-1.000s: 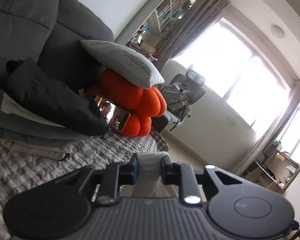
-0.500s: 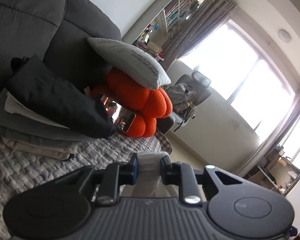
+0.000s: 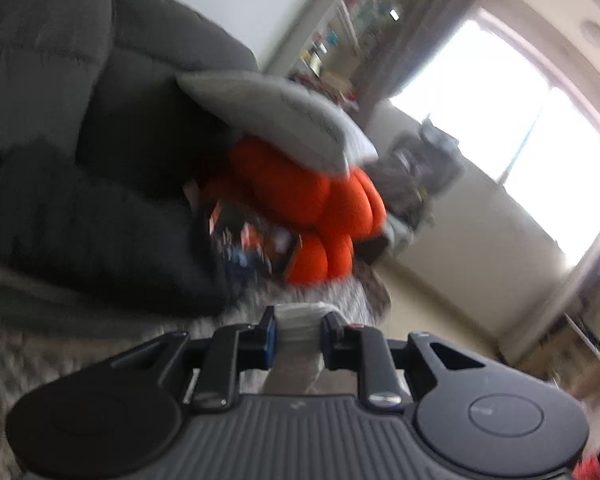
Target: Fold clothes
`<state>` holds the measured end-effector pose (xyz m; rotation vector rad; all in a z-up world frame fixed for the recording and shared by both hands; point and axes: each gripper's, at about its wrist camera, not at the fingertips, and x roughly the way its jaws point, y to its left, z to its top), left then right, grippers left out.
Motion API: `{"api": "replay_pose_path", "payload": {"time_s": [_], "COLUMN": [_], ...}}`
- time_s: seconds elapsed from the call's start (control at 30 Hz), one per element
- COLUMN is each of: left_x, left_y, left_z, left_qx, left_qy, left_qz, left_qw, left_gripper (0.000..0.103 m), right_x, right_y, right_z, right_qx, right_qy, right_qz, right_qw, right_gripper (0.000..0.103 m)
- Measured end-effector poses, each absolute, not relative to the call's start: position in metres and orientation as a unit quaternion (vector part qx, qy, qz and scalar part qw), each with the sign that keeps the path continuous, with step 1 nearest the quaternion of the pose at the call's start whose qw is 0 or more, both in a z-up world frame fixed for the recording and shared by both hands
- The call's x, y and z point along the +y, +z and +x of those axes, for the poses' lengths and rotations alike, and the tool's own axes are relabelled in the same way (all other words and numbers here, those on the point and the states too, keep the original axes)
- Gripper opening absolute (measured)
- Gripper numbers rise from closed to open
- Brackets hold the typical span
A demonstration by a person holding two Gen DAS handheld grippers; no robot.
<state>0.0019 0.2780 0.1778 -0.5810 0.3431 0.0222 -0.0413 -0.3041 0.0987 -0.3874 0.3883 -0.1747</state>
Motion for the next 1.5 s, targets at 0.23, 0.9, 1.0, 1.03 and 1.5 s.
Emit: {"api": "replay_pose_path", "payload": {"time_s": [0.23, 0.9, 1.0, 1.03, 1.5], "left_x": [0.282, 0.278, 0.277, 0.277, 0.286], "left_y": [0.231, 0.069, 0.071, 0.070, 0.069], "left_z": [-0.055, -0.088, -0.092, -0.092, -0.085], "left_qx": [0.069, 0.265, 0.259, 0.257, 0.249], "left_qy": [-0.002, 0.025, 0.024, 0.026, 0.048], "left_qz": [-0.239, -0.199, -0.208, -0.208, -0.205], "left_qw": [0.968, 0.943, 0.943, 0.943, 0.945], "left_gripper": [0.022, 0.022, 0.022, 0.022, 0.022], "right_x": [-0.287, -0.326, -0.325, -0.325, -0.295], "right_y": [0.171, 0.045, 0.038, 0.036, 0.020], "right_z": [-0.054, -0.094, -0.094, -0.094, -0.078], "right_qx": [0.085, 0.281, 0.301, 0.304, 0.256], "right_qy": [-0.092, -0.004, 0.038, 0.049, -0.034], "right_qz": [-0.196, -0.134, -0.049, -0.028, -0.206], "right_qw": [0.973, 0.950, 0.952, 0.951, 0.944], "right_gripper": [0.001, 0.011, 0.015, 0.015, 0.043]}}
